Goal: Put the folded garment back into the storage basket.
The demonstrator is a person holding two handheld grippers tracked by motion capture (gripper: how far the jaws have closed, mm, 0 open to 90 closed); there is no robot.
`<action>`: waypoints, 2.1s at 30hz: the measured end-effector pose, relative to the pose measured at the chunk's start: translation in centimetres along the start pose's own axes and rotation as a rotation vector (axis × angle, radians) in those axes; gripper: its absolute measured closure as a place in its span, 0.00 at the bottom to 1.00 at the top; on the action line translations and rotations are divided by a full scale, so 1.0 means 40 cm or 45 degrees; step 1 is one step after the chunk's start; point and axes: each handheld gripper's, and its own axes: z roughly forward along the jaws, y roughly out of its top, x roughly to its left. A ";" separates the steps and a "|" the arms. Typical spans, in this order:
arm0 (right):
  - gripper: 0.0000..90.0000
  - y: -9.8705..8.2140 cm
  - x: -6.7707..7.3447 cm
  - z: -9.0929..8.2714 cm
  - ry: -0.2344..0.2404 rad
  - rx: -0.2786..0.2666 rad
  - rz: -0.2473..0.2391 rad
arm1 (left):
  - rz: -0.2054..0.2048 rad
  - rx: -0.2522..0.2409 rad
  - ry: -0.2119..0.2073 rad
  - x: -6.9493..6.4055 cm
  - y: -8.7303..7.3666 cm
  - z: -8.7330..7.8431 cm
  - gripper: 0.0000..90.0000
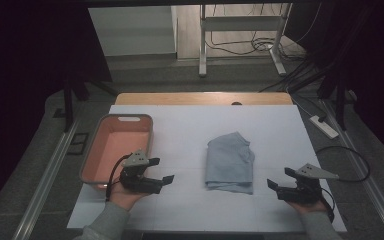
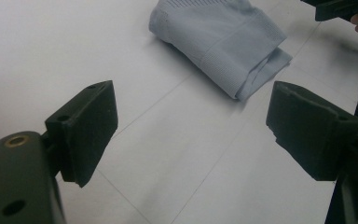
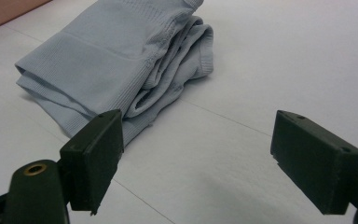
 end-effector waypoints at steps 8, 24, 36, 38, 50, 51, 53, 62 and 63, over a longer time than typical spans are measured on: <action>0.20 0.000 0.001 0.001 0.002 0.002 -0.002 | 0.010 0.022 -0.020 -0.009 0.007 0.021 0.18; 0.20 0.001 0.002 0.004 0.004 0.004 -0.005 | 0.021 0.061 -0.043 -0.023 0.021 0.061 0.17; 0.20 0.000 0.002 0.005 0.006 0.005 -0.006 | 0.026 0.067 -0.066 -0.034 0.039 0.092 0.18; 0.20 0.000 0.003 0.005 0.006 0.006 -0.006 | 0.022 0.067 -0.068 -0.034 0.041 0.097 0.18; 0.20 0.000 0.004 0.008 0.005 0.012 -0.009 | 0.016 0.075 -0.079 -0.036 0.052 0.123 0.18; 0.20 0.000 0.004 0.008 0.005 0.012 -0.009 | 0.016 0.076 -0.080 -0.036 0.053 0.124 0.18; 0.20 0.000 0.004 0.008 0.006 0.013 -0.009 | 0.015 0.078 -0.081 -0.036 0.054 0.128 0.18; 0.20 0.000 0.004 0.008 0.007 0.014 -0.007 | 0.018 0.090 -0.087 -0.038 0.059 0.143 0.18; 0.20 0.000 0.004 0.008 0.007 0.014 -0.007 | 0.017 0.090 -0.087 -0.038 0.060 0.145 0.18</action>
